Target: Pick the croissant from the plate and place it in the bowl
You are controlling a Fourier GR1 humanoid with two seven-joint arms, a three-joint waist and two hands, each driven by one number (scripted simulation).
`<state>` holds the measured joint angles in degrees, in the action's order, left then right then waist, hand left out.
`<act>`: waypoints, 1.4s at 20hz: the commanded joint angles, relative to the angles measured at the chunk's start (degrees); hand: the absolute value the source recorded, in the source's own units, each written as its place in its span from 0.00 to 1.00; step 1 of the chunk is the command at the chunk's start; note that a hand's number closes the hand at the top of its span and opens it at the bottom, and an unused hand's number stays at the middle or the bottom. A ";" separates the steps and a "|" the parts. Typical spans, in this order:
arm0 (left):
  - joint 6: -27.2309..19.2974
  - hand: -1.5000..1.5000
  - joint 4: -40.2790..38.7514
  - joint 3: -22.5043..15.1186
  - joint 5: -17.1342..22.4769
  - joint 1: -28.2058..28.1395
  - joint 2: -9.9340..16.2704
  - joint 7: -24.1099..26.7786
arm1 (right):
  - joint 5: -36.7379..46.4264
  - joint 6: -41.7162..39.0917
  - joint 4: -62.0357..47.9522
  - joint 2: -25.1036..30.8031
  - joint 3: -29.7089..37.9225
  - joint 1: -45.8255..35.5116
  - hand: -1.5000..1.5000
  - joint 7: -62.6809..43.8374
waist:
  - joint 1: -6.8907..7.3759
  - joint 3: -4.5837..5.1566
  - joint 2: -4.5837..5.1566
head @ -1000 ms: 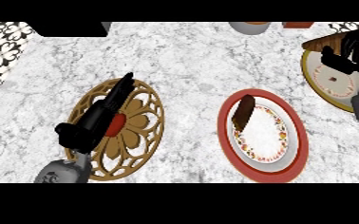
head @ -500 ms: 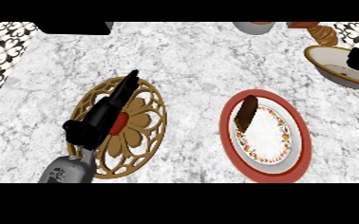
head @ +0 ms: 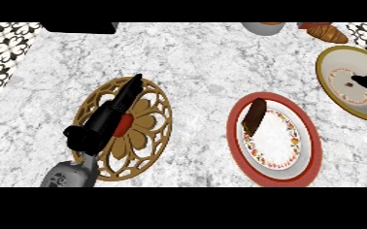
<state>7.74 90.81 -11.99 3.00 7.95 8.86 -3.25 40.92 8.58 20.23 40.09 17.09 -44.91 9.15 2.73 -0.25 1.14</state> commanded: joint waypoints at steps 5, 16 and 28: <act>-0.37 0.50 -2.17 0.71 -0.20 3.10 -1.45 -1.08 | -5.93 7.04 -4.45 0.98 7.72 -3.93 0.00 5.83 | -0.23 -0.03 0.15; -1.10 0.50 2.35 -0.82 -1.78 -0.31 -1.45 -2.69 | -19.86 1.09 -9.26 12.90 22.84 2.79 0.00 10.65 | -0.75 -0.19 -0.03; 0.01 0.50 2.42 1.00 -0.95 -1.74 -0.56 -1.06 | -28.92 -13.22 -12.36 20.87 32.07 20.45 0.00 23.87 | -2.15 -0.37 -0.39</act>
<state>7.82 91.81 -10.39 2.45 6.80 8.36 -3.67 13.90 0.59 9.00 58.80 47.21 -29.55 29.55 0.74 -0.47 0.83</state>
